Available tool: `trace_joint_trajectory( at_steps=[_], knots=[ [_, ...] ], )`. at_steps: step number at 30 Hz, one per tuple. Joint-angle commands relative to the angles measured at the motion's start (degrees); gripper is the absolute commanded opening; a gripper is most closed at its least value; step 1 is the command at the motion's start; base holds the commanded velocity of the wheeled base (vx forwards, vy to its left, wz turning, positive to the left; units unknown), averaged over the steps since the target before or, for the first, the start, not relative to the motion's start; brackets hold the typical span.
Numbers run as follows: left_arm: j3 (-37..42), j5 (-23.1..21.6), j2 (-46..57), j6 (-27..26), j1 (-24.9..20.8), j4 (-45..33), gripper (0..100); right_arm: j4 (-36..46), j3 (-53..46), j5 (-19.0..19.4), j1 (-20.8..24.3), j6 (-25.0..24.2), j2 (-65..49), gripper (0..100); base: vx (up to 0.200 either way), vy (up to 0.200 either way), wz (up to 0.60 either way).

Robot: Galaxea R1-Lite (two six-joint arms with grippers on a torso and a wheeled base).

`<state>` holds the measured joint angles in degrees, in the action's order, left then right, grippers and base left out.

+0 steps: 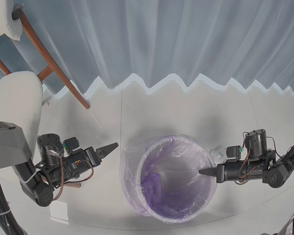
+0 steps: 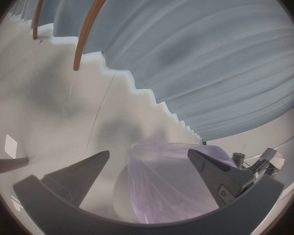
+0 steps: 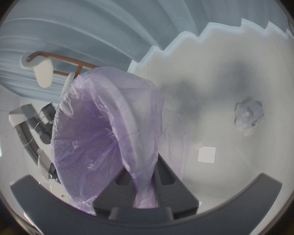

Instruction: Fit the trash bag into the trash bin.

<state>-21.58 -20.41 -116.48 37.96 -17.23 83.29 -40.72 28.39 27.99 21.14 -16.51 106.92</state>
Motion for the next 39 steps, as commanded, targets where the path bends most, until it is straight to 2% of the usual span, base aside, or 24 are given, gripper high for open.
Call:
trace_joint_trajectory(
  at_steps=[1, 2, 5, 9, 11, 16, 21, 25, 33, 36, 37, 39],
  knots=[
    [11.21, 0.19, 16.64, 0.53, 1.23, 0.65, 100, -0.06, 0.79, -6.19, 0.83, -7.49, 1.71, 0, 0.000, 0.000, 0.00],
    [11.38, 0.19, 16.99, 0.62, 1.23, 0.74, 100, -0.06, 0.88, -6.46, 1.01, -8.02, 1.88, 0, 0.000, 0.000, 0.00],
    [14.37, 0.54, 21.12, 0.45, 1.23, 3.20, 100, -3.58, 1.40, -11.64, 2.68, -11.71, 5.75, 0, 0.000, 0.000, 0.00],
    [17.71, 0.54, 25.25, -0.26, -0.70, 5.31, 100, -14.74, 1.84, -20.26, 4.17, -11.62, 12.78, 0, 0.000, 0.000, 0.00],
    [18.76, 0.54, 27.36, -0.70, -0.18, 5.31, 100, -20.10, 1.93, -24.65, 5.23, -11.27, 15.77, 0, 0.000, 0.000, 0.00],
    [20.70, 1.77, 32.28, -0.43, 2.46, 5.31, 100, -24.50, 2.02, -30.27, 8.13, -11.18, 19.38, 0, 0.000, 0.000, 0.00],
    [21.40, 2.30, 35.97, 0.10, 2.64, 4.52, 100, -24.59, 2.19, -30.89, 8.92, -11.62, 20.87, 0, 0.000, 0.000, 0.00],
    [21.40, 5.38, 37.56, -0.17, 2.81, 2.67, 100, -24.23, 4.65, -32.03, 9.01, -11.53, 22.28, 0, 0.000, 0.000, 0.00],
    [21.49, 5.55, 39.23, -0.43, 2.55, 2.06, 100, -24.32, 4.83, -32.30, 9.27, -11.18, 23.51, 0, 0.000, 0.000, 0.00],
    [21.49, 5.55, 39.40, -0.52, 2.55, 2.14, 100, -24.41, 5.18, -33.79, 9.27, -11.09, 24.21, 0, 0.000, 0.000, 0.00],
    [21.49, 5.55, 39.49, -0.52, 2.55, 2.14, 100, -24.50, 5.53, -34.41, 9.36, -11.09, 24.38, 100, 0.000, 0.000, 0.00],
    [21.40, 5.47, 40.46, -0.52, 2.55, 2.14, 100, -24.94, 6.50, -35.72, 9.36, -11.44, 24.38, 100, 0.000, 0.000, 0.00]
  ],
)
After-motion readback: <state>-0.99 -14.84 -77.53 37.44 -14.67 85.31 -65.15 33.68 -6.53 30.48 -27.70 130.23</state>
